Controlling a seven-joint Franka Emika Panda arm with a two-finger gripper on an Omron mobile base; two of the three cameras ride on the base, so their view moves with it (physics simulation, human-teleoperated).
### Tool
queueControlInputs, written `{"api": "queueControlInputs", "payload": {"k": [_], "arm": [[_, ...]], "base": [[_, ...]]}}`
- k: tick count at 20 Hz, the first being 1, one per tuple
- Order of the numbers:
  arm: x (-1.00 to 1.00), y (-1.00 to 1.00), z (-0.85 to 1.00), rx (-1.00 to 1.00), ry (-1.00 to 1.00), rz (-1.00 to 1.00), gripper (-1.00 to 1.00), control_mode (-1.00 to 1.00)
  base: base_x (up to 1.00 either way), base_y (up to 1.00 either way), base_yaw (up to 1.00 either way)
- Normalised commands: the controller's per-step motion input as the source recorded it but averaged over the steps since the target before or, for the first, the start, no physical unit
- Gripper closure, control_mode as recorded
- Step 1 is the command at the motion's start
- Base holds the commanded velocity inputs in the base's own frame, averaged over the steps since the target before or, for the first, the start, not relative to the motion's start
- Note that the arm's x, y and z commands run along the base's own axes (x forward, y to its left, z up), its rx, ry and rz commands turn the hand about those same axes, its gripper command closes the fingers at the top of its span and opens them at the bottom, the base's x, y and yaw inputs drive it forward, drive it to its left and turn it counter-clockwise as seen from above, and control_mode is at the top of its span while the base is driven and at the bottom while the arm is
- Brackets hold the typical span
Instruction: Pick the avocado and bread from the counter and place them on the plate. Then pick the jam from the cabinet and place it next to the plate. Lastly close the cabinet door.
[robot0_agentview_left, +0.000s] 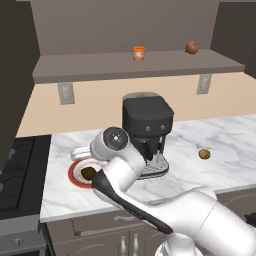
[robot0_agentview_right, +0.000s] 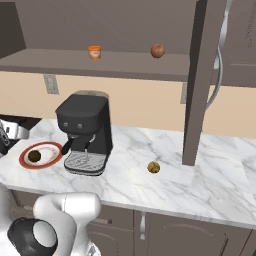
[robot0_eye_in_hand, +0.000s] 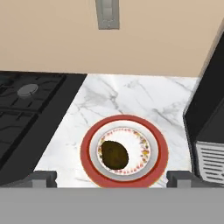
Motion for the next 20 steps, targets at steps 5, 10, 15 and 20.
{"api": "queueControlInputs", "payload": {"k": [5,10,15,20], "arm": [[-0.67,-0.16,0.44,0.08,0.00,-0.04,-1.00,-1.00],[-0.55,-0.27,0.42,0.08,0.01,-0.07,-1.00,-1.00],[-0.35,-0.43,0.43,0.09,0.06,-0.09,-1.00,-1.00],[-0.19,-0.48,0.41,0.08,0.14,-0.09,-1.00,-1.00]], "base": [[0.00,0.00,0.00],[0.00,0.00,0.00],[0.00,0.00,0.00],[0.00,0.00,0.00]]}}
